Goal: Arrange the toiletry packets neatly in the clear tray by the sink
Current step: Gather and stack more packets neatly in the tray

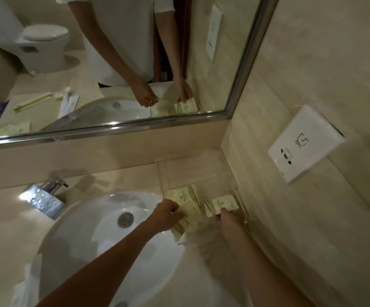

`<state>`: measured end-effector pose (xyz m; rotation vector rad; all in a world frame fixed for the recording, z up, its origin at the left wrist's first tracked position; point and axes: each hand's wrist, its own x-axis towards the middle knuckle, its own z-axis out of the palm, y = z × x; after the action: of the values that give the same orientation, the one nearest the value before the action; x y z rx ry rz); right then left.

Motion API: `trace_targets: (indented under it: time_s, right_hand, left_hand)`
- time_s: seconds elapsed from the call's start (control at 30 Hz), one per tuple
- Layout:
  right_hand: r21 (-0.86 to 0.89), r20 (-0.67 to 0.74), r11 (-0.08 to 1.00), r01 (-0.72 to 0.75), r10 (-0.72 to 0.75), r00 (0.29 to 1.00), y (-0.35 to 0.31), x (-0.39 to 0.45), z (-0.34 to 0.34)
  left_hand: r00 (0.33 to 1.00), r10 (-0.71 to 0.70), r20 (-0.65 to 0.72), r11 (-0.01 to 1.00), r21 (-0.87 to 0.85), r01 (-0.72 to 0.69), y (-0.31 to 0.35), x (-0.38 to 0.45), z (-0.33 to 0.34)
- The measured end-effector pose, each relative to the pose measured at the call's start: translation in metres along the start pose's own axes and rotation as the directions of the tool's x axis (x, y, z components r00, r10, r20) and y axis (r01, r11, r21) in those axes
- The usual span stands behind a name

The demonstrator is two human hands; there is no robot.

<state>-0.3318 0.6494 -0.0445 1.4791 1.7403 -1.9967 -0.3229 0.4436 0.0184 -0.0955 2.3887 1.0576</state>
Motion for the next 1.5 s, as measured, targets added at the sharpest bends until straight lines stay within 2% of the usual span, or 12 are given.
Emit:
trace_targets:
  time_s: [0.27,0.43,0.6,0.8,0.9,1.0,1.1,1.17,1.4,1.5]
  right_hand:
    - [-0.104,-0.045,0.993,-0.06,0.055,0.997,-0.001,0.021,0.016]
    - [0.028,-0.043,0.998,-0.052,0.053,0.998,-0.006,0.024,0.022]
    - [0.074,0.004,0.995,-0.066,0.066,0.998,-0.011,0.029,0.023]
    - [-0.12,0.152,0.99,-0.076,0.094,0.984,-0.006,0.038,0.018]
    - [-0.299,0.145,0.954,-0.021,0.067,0.987,-0.01,0.031,0.009]
    - [-0.423,0.087,0.905,0.047,-0.012,0.996,-0.019,0.016,0.001]
    - [-0.482,0.074,0.87,0.1,-0.074,0.995,-0.023,0.005,-0.008]
    - [-0.494,0.069,0.862,0.113,-0.09,0.994,-0.024,-0.002,-0.013]
    - [-0.39,0.08,0.903,0.181,-0.162,0.983,-0.026,-0.018,-0.038]
    - [-0.369,0.054,0.911,0.181,-0.174,0.983,-0.025,-0.023,-0.048]
  left_hand:
    - [0.999,0.025,-0.043,0.999,-0.024,-0.026,-0.01,0.011,-0.01]
    - [0.998,0.022,-0.052,1.0,-0.019,-0.023,-0.019,0.015,-0.018]
    - [0.999,0.027,-0.031,0.999,-0.017,-0.027,-0.019,0.017,-0.018]
    - [1.0,0.022,0.014,0.998,-0.058,-0.021,-0.012,0.018,-0.012]
    - [0.999,0.038,0.028,0.997,-0.075,-0.036,-0.006,0.017,-0.01]
    - [0.998,-0.003,0.064,0.98,-0.201,0.016,0.002,0.015,-0.005]
    - [0.987,-0.066,0.147,0.904,-0.411,0.122,0.012,0.01,0.002]
    - [0.981,-0.071,0.182,0.863,-0.482,0.152,0.016,0.008,0.009]
    - [0.979,-0.032,0.2,0.871,-0.475,0.126,0.024,0.015,0.038]
    - [0.982,-0.076,0.173,0.805,-0.57,0.163,0.029,0.018,0.055]
